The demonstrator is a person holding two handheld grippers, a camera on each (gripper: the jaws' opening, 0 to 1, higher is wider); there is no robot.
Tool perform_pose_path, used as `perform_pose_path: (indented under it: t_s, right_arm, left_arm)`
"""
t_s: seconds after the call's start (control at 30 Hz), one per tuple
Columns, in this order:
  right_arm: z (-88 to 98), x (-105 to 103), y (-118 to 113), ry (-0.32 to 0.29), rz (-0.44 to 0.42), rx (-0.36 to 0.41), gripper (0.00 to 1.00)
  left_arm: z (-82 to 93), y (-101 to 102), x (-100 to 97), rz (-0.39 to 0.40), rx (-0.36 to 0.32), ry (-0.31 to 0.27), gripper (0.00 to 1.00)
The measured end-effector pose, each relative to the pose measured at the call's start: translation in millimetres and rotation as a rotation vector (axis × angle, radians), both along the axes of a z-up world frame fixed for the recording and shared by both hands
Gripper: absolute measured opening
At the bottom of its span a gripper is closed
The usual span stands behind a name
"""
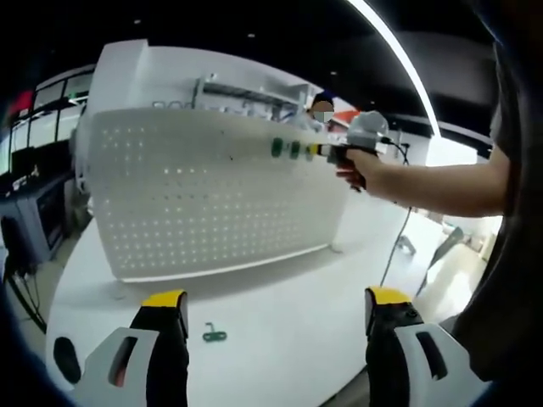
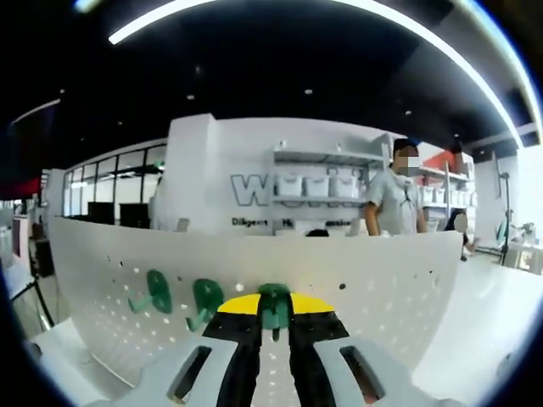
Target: Insert the hook assembly into the mounting plate slot until the hook locks in place.
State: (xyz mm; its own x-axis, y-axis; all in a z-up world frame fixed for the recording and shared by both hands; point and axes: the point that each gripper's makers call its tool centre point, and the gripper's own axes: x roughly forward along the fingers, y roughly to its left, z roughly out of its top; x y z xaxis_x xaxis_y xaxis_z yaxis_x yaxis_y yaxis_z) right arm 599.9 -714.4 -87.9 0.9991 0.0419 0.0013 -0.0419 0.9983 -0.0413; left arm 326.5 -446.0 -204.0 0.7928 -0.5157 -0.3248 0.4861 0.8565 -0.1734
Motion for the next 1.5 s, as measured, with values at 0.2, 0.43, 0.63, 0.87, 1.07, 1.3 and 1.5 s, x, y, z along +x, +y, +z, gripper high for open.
perform_pose_path:
  t_s: [0.2,0.43,0.63,0.87,1.07,1.3,1.5]
  right_arm:
    - [22.7,-6,5,-0.036,0.027,-0.016,0.11]
    - [23.0,-20,5,-0.014,0.04,-0.005,0.13]
    - [12.7,-40,2,0.018,0.047,-0.005,0.14]
    - [-3.7,-68,-1,0.064,0.048,0.005,0.19]
    - [-24.6,-92,5,0.117,0.071,0.022,0.24]
    - [-52.4,-121,18,0.176,0.118,0.02,0.31]
    - [-67.6,-145,15,0.21,0.125,0.067,0.37]
  left_arm:
    - [3.0,2,-2.3,0.006,0.0,-0.01,0.87]
    - [8.3,2,-10.9,0.004,-0.003,-0.02,0.86]
    - [10.7,3,-19.4,0.005,0.0,-0.027,0.86]
    - [13.4,5,-28.2,0.003,0.001,-0.032,0.86]
    - [13.9,7,-35.0,0.0,0.01,-0.03,0.86]
    - [11.6,10,-39.0,-0.002,0.027,-0.017,0.86]
    - [12.6,9,-42.9,-0.007,0.035,-0.017,0.87]
